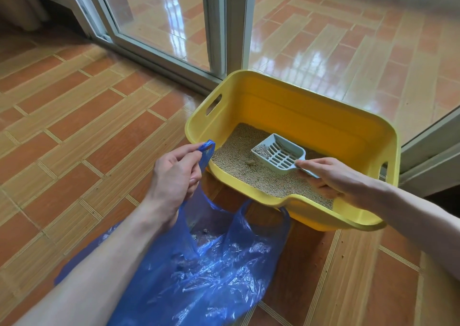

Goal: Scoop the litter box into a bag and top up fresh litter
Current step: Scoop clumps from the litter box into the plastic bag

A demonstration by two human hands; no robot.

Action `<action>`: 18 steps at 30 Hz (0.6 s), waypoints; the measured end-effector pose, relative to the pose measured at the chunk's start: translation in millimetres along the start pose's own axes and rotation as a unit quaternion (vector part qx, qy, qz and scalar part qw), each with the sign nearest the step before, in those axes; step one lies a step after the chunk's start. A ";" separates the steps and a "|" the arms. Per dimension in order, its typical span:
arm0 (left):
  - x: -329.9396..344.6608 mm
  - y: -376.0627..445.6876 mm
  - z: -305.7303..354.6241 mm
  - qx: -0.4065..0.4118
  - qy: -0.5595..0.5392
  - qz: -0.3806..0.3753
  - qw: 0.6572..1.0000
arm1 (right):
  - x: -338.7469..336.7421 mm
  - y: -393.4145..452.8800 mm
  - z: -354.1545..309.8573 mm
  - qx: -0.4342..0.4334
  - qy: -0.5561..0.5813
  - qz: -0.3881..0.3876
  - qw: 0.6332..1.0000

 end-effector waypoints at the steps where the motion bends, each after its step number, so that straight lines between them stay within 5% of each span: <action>1: 0.3 -0.3 0.2 0.001 0.000 0.000 1.000 | 0.3 0.8 2.8 0.000 -0.004 0.006 1.000; 18: 3.0 3.2 -6.1 0.001 0.000 -0.008 1.000 | 11.4 -6.6 -3.5 -0.025 0.043 0.059 0.997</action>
Point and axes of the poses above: each hand's wrist, its own y-axis towards the middle knuckle, its own x-axis out of the palm, z = x × y, the point moved 5 cm from there along y, towards the middle knuckle, and after that the axes turned 1 degree about x, right-handed, at the moved point
